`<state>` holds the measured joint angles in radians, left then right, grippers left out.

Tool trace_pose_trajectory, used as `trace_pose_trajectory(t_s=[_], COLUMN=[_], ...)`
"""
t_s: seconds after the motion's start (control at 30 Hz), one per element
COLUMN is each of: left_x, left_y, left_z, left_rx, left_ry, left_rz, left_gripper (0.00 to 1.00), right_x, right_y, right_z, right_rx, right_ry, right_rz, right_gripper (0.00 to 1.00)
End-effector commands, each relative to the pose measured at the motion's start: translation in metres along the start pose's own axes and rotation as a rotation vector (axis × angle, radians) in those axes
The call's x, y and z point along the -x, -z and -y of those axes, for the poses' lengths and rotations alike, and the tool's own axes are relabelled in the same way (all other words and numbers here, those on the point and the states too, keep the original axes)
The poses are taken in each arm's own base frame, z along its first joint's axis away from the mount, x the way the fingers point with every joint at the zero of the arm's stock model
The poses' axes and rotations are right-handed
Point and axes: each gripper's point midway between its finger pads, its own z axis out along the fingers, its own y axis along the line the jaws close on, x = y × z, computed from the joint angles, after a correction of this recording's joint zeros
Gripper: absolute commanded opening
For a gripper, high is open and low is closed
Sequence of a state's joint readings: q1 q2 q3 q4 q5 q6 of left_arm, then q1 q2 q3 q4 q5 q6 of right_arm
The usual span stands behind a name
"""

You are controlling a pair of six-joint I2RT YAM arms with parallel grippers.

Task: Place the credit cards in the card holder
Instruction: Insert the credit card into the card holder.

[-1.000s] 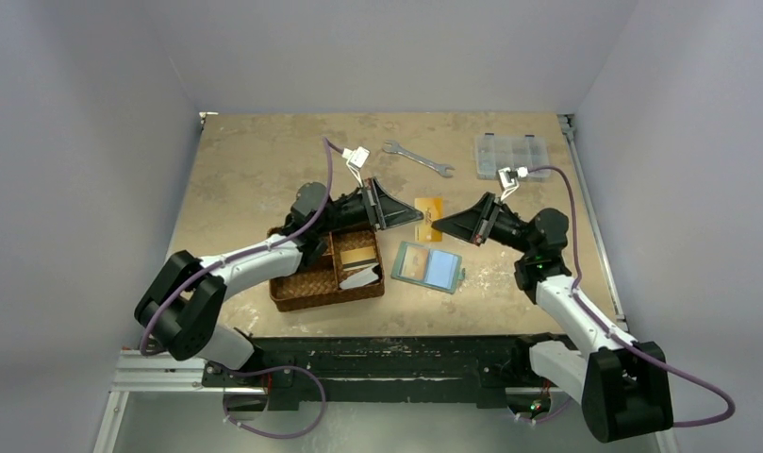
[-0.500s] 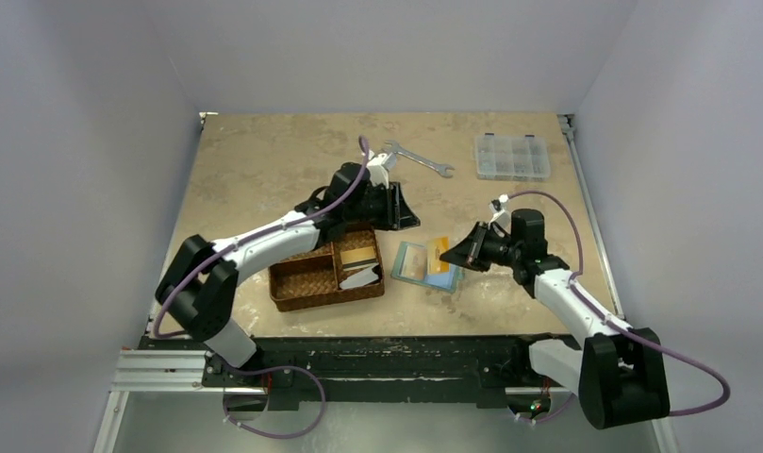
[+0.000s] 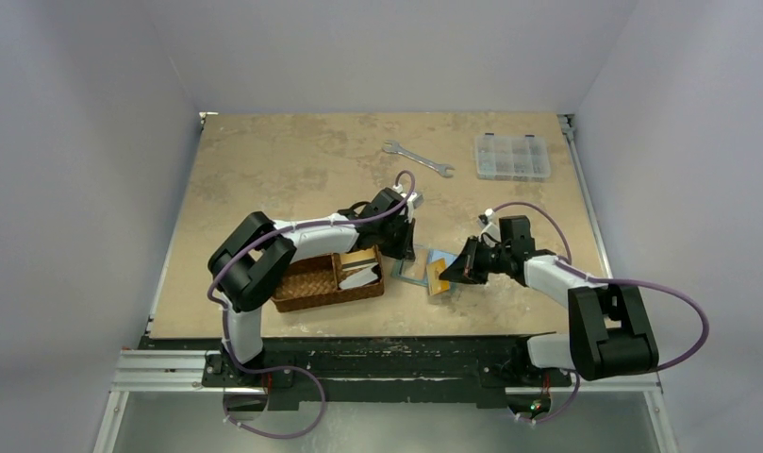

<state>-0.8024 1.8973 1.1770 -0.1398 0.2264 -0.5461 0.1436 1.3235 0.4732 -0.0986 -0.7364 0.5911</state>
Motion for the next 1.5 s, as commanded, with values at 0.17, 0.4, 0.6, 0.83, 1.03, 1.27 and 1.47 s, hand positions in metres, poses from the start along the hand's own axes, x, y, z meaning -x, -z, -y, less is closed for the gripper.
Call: trace_pose_trajectory(t_s=[0.17,0.4,0.6,0.83,1.03,1.27,1.47], left_x=[0.004,-0.001,-0.001,-0.009,-0.011,-0.016,-0.020], left_y=[-0.003,-0.006,-0.007,-0.013,-0.015,-0.015,-0.015], left_z=[-0.019,-0.023,-0.023,-0.026,-0.024,-0.023,-0.022], left_rx=[0.076,0.085,0.086,0.089,0.084,0.082,0.078], left_ry=[-0.044,-0.043,-0.045,-0.042,-0.044,-0.049,-0.053], left_rz=[0.023,0.010,0.007,-0.020,-0.028,-0.035,-0.041], left_gripper=[0.00,0.00,0.00,0.00,0.00,0.00,0.00], right_x=[0.009,0.011,0.010,0.023,0.039,0.048,0.049], right_y=[0.001,-0.005,-0.007,-0.014,-0.020,-0.024,-0.026], right_z=[-0.014,-0.006,-0.001,-0.009,-0.017,-0.017,-0.015], right_rx=[0.080,0.048,0.034,0.093,0.140,0.164,0.172], right_ry=[0.065,0.046,0.038,0.051,0.038,0.012,0.041], right_rz=[0.031,0.021,0.025,0.063,0.101,0.158,0.176], right_gripper=[0.00,0.00,0.00,0.00,0.00,0.00,0.00])
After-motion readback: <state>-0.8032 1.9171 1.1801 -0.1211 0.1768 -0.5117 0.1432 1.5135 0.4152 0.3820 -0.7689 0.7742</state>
